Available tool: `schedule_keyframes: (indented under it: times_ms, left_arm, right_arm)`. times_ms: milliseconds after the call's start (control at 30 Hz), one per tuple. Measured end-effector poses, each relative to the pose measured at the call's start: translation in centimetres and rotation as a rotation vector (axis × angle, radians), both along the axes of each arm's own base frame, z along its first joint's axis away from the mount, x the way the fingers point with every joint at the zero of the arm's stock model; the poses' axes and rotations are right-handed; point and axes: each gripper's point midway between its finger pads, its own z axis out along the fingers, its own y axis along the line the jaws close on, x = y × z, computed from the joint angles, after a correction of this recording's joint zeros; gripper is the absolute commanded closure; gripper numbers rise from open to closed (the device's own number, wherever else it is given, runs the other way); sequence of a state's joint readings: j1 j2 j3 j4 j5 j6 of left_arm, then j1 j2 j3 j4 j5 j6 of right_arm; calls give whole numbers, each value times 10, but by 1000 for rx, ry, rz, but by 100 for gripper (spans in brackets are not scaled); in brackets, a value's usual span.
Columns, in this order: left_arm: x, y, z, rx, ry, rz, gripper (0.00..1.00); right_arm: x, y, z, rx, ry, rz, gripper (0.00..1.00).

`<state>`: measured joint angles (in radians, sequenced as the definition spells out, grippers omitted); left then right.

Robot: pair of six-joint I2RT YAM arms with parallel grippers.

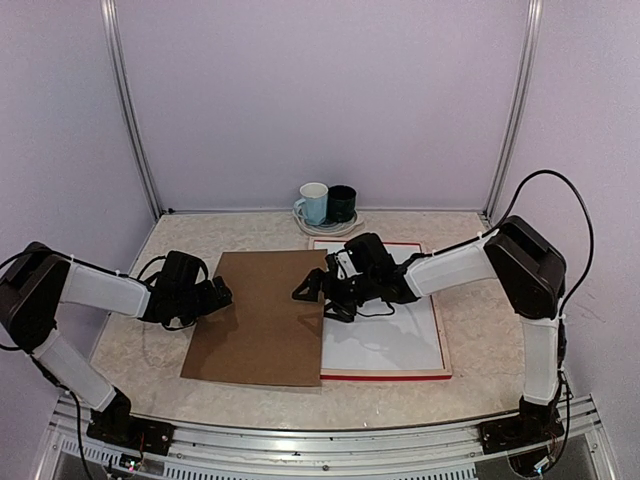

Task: Put the photo into the frame
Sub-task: Turn over the backboard.

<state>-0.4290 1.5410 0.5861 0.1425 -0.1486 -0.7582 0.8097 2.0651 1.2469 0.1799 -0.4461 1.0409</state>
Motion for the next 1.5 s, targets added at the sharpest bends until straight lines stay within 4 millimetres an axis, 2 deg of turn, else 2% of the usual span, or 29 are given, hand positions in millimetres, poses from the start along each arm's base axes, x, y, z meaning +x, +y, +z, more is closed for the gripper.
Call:
schedule_keyframes:
  times_ms: [333,433,500,633,900,1100,1200,1333,1500]
  left_arm:
    - [0,1,0,2,-1,2,1]
    - [-1,1,0,2,-1,2,1]
    - [-3,0,1,-3,7,-1,1]
    - [-12,-8,4,-32,29,-29,1]
    - [-6,-13,41,-84,-67,-28,1]
    - [-7,-15,38,-85,-54,-36,1]
    - [-9,-17,32,-83,-35,-44,1]
    - [-10,-18,29,-83,-23,-48,1]
    - [-11,-18,27,-82,-18,-52,1]
  right_arm:
    - [2,7,11,59,-2,12,2]
    - [3,14,24,85,-12,34,3]
    - [7,24,45,127,-39,56,3]
    - [7,49,100,239,-116,125,3]
    - [-18,87,184,372,-221,259,4]
    - [-48,106,227,451,-265,354,4]
    - [-54,111,245,477,-296,383,4]
    - [-55,116,255,496,-323,402,4]
    - [-53,123,235,474,-299,410,4]
